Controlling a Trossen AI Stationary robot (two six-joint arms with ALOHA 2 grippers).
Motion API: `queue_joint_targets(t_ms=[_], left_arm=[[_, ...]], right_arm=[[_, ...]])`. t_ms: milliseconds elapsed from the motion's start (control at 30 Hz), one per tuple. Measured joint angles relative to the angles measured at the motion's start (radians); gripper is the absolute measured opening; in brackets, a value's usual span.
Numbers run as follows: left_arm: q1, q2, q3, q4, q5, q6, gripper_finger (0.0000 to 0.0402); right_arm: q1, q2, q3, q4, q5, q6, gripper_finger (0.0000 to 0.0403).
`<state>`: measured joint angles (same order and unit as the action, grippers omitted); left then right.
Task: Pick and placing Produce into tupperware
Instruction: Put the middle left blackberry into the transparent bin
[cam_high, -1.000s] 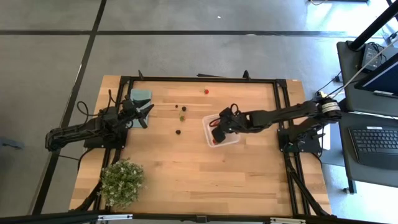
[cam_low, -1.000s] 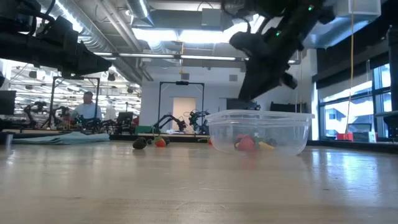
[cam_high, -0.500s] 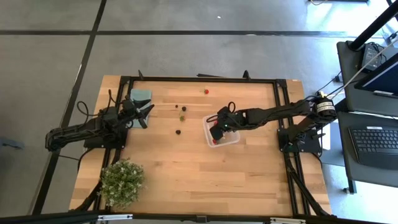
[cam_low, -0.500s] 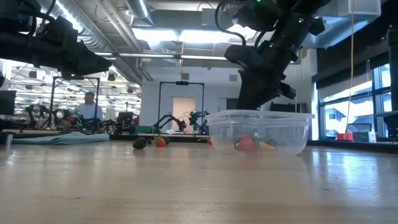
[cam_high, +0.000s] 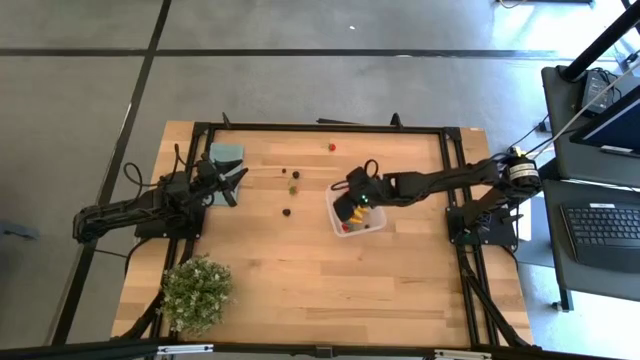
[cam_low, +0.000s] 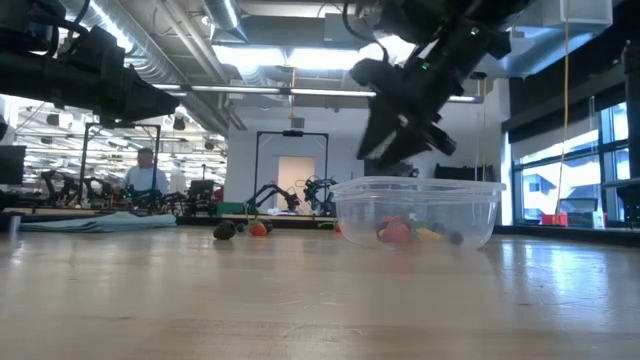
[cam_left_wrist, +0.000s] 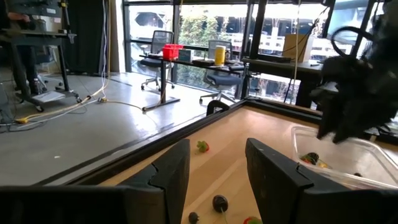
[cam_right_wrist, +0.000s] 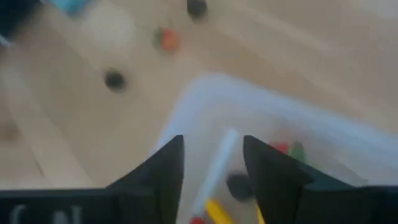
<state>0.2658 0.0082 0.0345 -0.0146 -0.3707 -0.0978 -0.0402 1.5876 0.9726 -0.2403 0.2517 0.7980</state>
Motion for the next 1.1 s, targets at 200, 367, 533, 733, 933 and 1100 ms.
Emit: queue_joint_targets(t_ms=[200, 367, 533, 733, 933, 1100], left_arm=[[0.000, 0.000, 0.000, 0.005, 0.108, -0.003, 0.0161], [0.000, 0.000, 0.000, 0.007, 0.153, -0.006, 0.0213], [0.000, 0.000, 0.000, 0.009, 0.215, -0.113, 0.0267], [-0.001, 0.000, 0.000, 0.076, 0.379, -0.381, 0.0301], [0.000, 0.000, 0.000, 0.245, 0.382, -0.463, 0.0300], [0.000, 0.064, 0.000, 0.169, 0.342, -0.446, 0.0297]], right_arm=[[-0.073, -0.102, 0.000, 0.117, 0.001, -0.088, 0.0237], [-0.137, -0.274, 0.000, 0.054, 0.005, -0.190, 0.0262], [-0.141, -0.445, 0.000, -0.033, 0.060, -0.363, 0.0265], [-0.138, -0.598, -0.057, -0.126, 0.224, -0.385, 0.0265], [-0.129, -0.729, -0.267, -0.003, 0.226, -0.367, 0.0266], [-0.129, -0.814, -0.412, 0.098, 0.214, -0.355, 0.0266]])
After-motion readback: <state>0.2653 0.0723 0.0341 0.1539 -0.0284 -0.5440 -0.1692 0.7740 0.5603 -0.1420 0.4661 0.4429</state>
